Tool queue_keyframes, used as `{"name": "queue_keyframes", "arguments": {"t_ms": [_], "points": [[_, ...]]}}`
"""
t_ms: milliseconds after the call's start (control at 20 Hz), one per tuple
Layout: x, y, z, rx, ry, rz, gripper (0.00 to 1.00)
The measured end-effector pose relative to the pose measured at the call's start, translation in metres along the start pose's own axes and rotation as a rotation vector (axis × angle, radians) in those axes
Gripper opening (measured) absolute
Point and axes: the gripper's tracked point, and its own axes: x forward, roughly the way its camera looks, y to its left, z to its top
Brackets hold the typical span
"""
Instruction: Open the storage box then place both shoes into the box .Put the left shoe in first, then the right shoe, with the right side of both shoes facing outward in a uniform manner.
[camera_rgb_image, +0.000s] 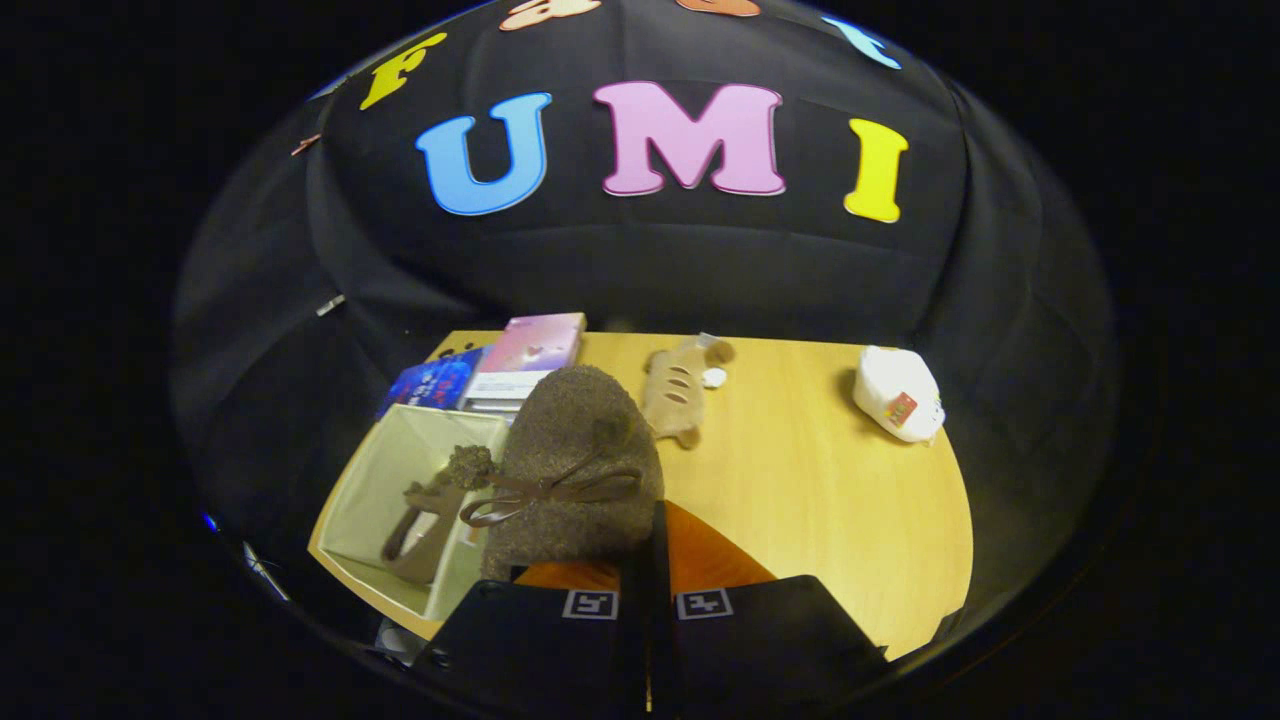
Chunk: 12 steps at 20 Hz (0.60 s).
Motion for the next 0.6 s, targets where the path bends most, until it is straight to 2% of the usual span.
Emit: {"name": "queue_keyframes", "arguments": {"t_ms": [150, 350, 600], "points": [[0.011, 0.067, 0.009, -0.001, 0.026, 0.069, 0.06], [0.040, 0.135, -0.001, -0.009, 0.062, 0.103, 0.07], [0.082, 0.161, -0.030, -0.082, 0.107, 0.037, 0.07]]}}
